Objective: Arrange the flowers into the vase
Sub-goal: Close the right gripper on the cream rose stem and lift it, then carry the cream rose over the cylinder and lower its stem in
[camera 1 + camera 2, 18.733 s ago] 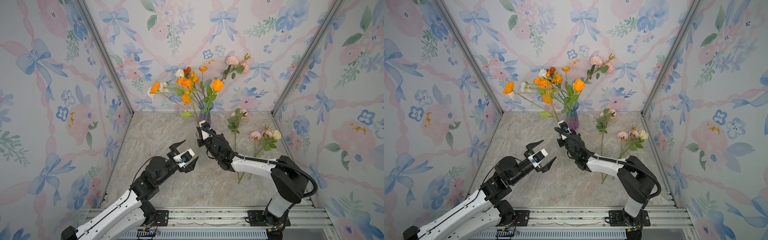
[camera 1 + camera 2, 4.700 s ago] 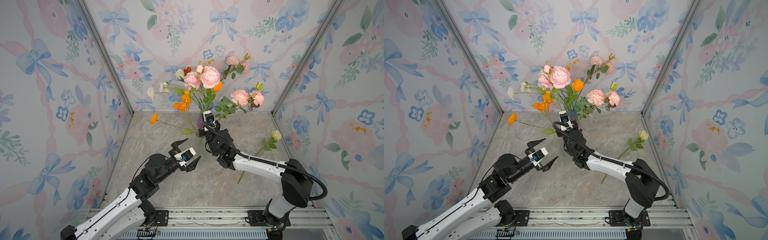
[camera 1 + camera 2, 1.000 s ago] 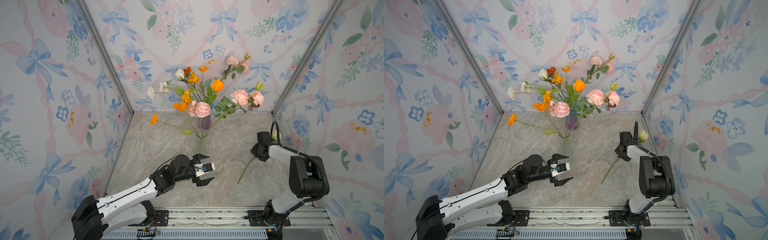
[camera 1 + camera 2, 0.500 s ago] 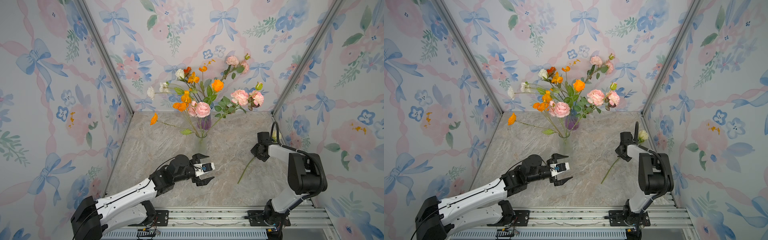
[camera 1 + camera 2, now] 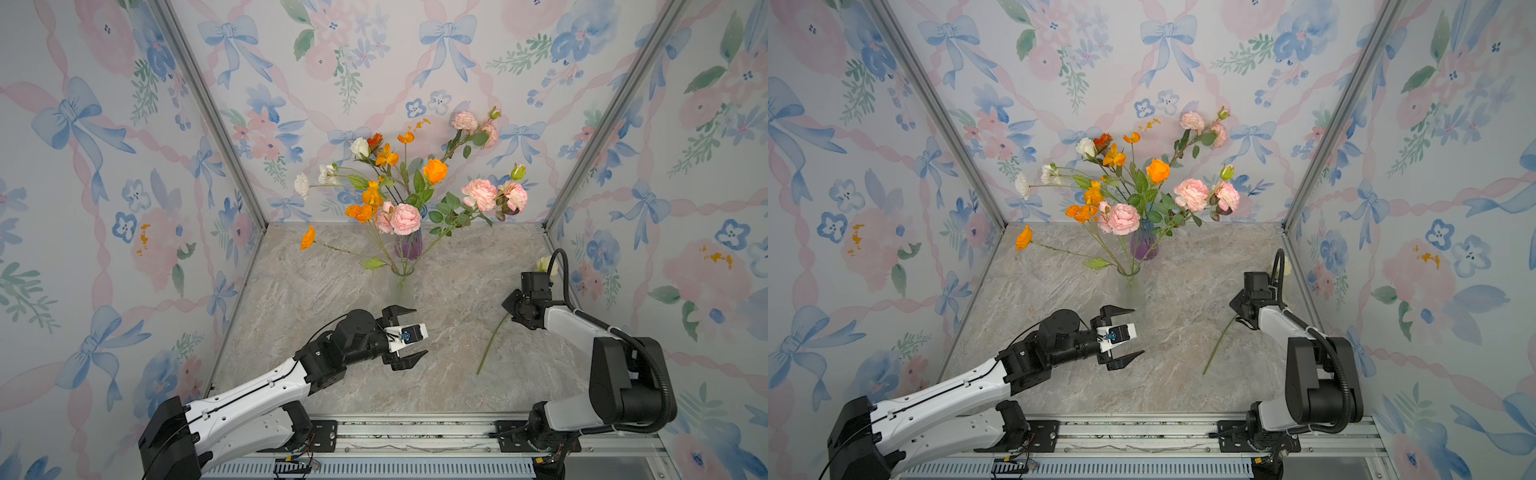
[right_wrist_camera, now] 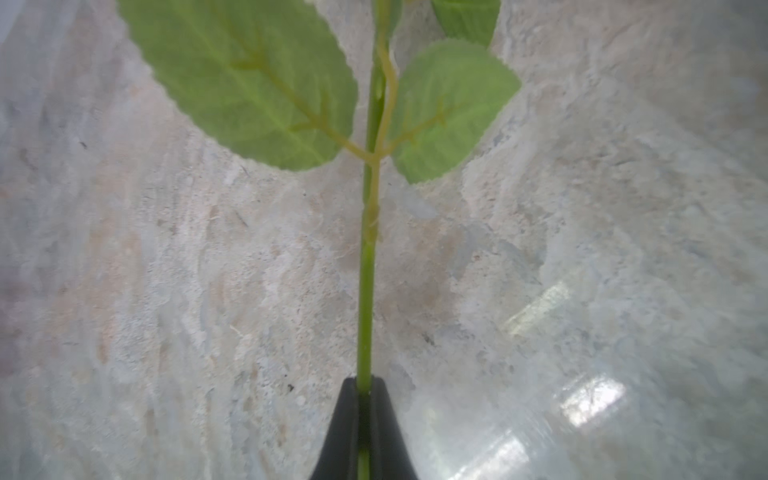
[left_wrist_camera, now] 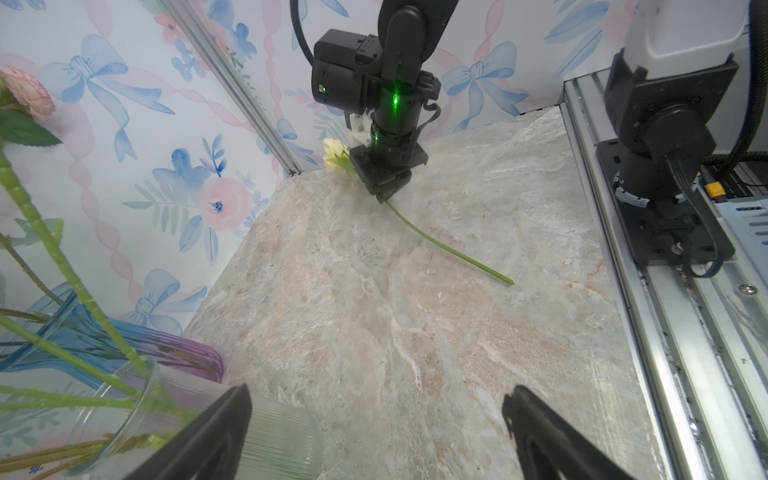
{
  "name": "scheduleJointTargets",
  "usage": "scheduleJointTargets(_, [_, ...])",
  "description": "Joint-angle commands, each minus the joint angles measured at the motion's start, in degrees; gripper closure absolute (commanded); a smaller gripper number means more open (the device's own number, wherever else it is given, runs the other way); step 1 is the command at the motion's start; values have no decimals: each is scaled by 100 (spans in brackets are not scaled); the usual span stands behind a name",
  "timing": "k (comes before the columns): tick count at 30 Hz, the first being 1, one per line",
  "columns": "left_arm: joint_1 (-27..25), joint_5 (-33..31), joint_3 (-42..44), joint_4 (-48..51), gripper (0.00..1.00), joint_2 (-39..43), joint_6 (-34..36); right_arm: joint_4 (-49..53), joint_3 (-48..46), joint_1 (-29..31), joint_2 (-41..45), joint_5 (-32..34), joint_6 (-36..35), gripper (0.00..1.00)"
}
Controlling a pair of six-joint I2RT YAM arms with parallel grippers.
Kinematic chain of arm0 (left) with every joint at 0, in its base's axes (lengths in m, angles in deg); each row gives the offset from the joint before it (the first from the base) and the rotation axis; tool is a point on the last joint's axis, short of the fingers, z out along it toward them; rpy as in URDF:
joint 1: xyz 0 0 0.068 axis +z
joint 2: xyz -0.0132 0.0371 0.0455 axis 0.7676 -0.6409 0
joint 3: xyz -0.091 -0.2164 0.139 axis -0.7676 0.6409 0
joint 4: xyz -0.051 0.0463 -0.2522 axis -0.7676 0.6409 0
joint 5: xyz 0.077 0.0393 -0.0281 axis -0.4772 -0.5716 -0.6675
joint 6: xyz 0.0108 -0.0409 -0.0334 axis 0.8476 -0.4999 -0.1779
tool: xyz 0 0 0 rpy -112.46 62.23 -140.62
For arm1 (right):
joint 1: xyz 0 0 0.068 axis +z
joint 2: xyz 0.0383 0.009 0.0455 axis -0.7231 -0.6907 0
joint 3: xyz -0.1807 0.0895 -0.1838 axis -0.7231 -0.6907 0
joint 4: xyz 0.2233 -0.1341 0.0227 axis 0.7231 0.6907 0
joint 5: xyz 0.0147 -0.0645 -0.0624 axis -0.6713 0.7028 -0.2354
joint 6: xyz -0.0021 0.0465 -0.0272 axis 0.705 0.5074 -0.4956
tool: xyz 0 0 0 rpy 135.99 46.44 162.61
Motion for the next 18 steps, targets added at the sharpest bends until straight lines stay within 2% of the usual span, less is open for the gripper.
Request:
scheduleJointTargets(1, [31, -231, -30, 96, 2, 184, 136, -98, 12, 191, 726, 382, -263, 100])
scheduleJointTargets(5, [388, -346, -34, 96, 2, 464, 133, -42, -5, 537, 1843, 1100, -534, 99])
scheduleJointTargets(10, [869, -368, -20, -32, 2, 814, 35, -226, 101, 1400, 3001, 2311, -1165, 99])
scheduleJointTargets(14, [946, -553, 97, -228, 2, 1010, 24, -525, 347, 2043, 3381, 2816, -1728, 99])
scheduleJointTargets(18, [971, -752, 147, -314, 2, 1067, 24, -1104, 587, 2865, 3598, 3515, -2639, 99])
